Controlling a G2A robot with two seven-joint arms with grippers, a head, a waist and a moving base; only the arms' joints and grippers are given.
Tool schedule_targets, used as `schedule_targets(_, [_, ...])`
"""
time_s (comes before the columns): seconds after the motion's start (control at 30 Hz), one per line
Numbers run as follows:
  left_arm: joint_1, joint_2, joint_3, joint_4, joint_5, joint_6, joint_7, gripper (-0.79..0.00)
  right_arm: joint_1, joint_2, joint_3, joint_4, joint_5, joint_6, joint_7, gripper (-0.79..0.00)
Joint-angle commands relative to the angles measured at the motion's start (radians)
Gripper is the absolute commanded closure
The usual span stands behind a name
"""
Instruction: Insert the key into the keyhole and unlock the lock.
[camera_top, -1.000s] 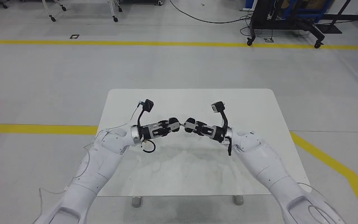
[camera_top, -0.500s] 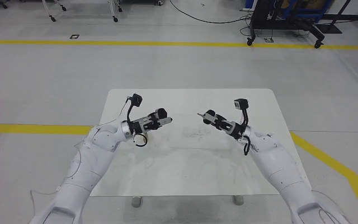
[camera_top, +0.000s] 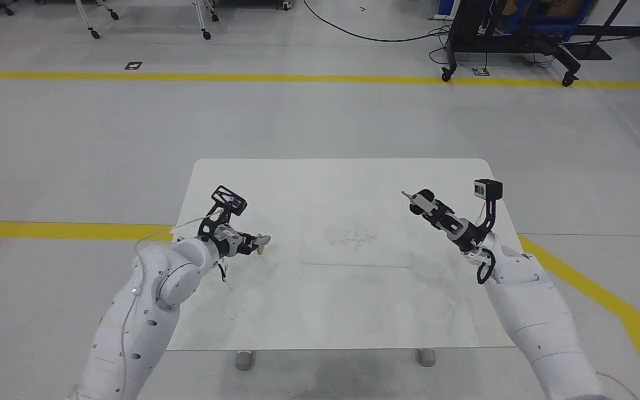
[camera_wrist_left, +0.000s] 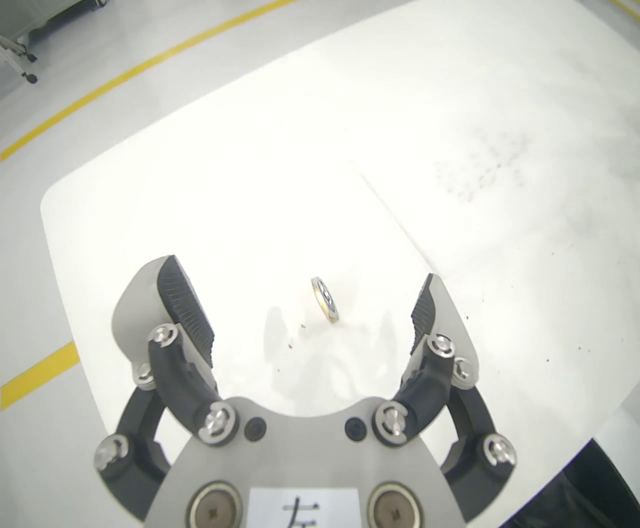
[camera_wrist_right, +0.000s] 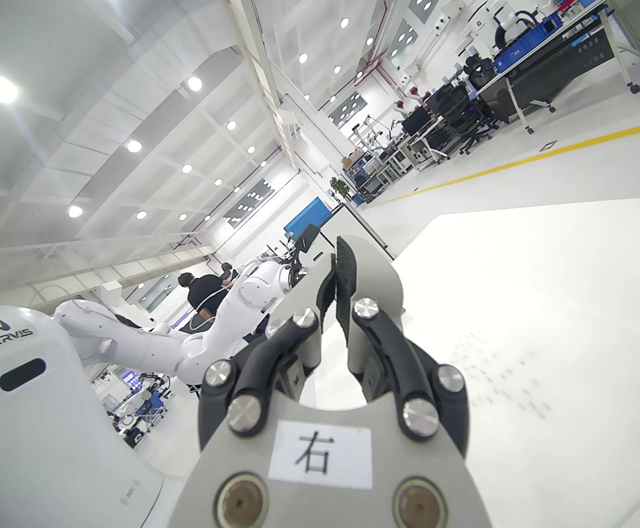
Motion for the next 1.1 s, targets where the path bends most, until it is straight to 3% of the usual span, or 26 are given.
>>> schedule_targets(0.0, [-0.008, -0.003, 0.026, 0.025, 0.003, 0.006, -0.022, -0.785, 0.000, 0.000, 0.000, 0.000, 0.000, 0.000, 0.000, 0.000])
schedule_targets(0.07, [-0.025, -0.008, 0.061, 0.057, 0.030, 0.013, -0.046, -0.770, 0.000, 0.000, 0.000, 0.000, 0.000, 0.000, 0.000, 0.000])
schedule_targets(0.13, [-0.043, -0.011, 0.083, 0.081, 0.031, 0.011, -0.065, -0.686, 0.000, 0.000, 0.000, 0.000, 0.000, 0.000, 0.000, 0.000])
schedule_targets(0.23, [-0.061, -0.015, 0.099, 0.103, 0.052, 0.041, -0.074, -0.499, 0.000, 0.000, 0.000, 0.000, 0.000, 0.000, 0.000, 0.000])
schedule_targets(0.33, [-0.075, -0.019, 0.113, 0.121, 0.057, 0.056, -0.067, -0.391, 0.000, 0.000, 0.000, 0.000, 0.000, 0.000, 0.000, 0.000])
schedule_targets(0.43, [-0.087, -0.024, 0.124, 0.141, 0.048, 0.058, -0.049, -0.342, 0.000, 0.000, 0.000, 0.000, 0.000, 0.000, 0.000, 0.000])
schedule_targets(0.67, [-0.111, -0.033, 0.153, 0.180, 0.047, 0.067, -0.028, -0.120, 0.000, 0.000, 0.000, 0.000, 0.000, 0.000, 0.000, 0.000])
schedule_targets(0.7, [-0.113, -0.034, 0.156, 0.182, 0.047, 0.067, -0.028, 0.000, 0.000, 0.000, 0.000, 0.000, 0.000, 0.000, 0.000, 0.000])
schedule_targets(1.07, [-0.112, -0.034, 0.156, 0.183, 0.057, 0.063, -0.031, 0.000, 0.000, 0.000, 0.000, 0.000, 0.000, 0.000, 0.000, 0.000])
